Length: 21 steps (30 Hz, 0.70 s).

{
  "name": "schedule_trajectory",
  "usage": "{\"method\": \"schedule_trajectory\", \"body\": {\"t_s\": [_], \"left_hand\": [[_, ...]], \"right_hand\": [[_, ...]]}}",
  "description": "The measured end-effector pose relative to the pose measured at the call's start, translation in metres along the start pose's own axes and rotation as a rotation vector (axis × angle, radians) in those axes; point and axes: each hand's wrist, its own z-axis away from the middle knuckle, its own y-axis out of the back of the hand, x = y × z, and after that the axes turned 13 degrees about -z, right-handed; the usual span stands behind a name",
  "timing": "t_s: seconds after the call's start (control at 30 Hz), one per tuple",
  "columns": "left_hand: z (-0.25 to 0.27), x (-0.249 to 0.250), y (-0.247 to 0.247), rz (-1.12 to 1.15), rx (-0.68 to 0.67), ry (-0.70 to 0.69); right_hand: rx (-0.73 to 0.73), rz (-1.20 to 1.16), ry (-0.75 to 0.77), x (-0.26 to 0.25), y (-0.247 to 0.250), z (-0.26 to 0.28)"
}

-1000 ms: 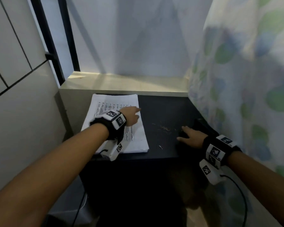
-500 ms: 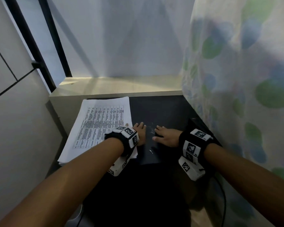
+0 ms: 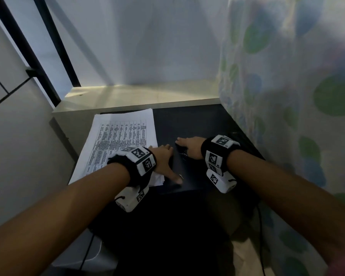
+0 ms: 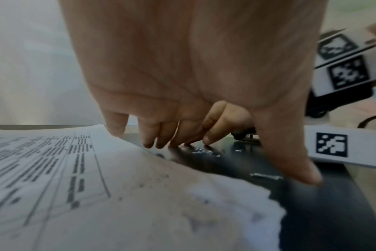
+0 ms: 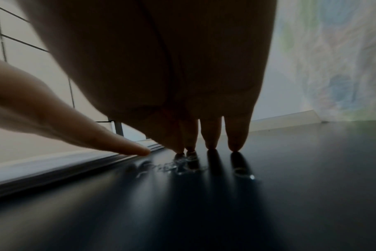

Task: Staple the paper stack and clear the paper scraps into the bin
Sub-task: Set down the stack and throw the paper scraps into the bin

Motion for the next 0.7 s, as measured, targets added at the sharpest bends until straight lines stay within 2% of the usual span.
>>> {"method": "schedule_trajectory", "body": {"t_s": [0.23, 0.33, 0.47, 0.6, 0.7], "left_hand": [[-0.017, 0.017, -0.013, 0.001, -0.015, 0.088], [-0.023, 0.021, -0.012, 0.047, 0.01, 0.126], [-0.028, 0.019, -0.008, 0.095, 0.032, 0.158], [-0.018, 0.01, 0.007, 0.107, 0.126, 0.083], [-0.014, 0.007, 0.01, 0.055, 0.102, 0.024]], "right_hand": [[-0.057, 0.019, 0.096, 0.017, -0.018, 0.037], [0.047, -0.06, 0.107, 0.021, -0.009, 0.05], [0.206, -0.19, 0.028, 0.035, -0.002, 0.054], [0.262, -0.206, -0.001, 0.045, -0.003, 0.049], [0.256, -0.231, -0.032, 0.044, -0.003, 0.042]]}}
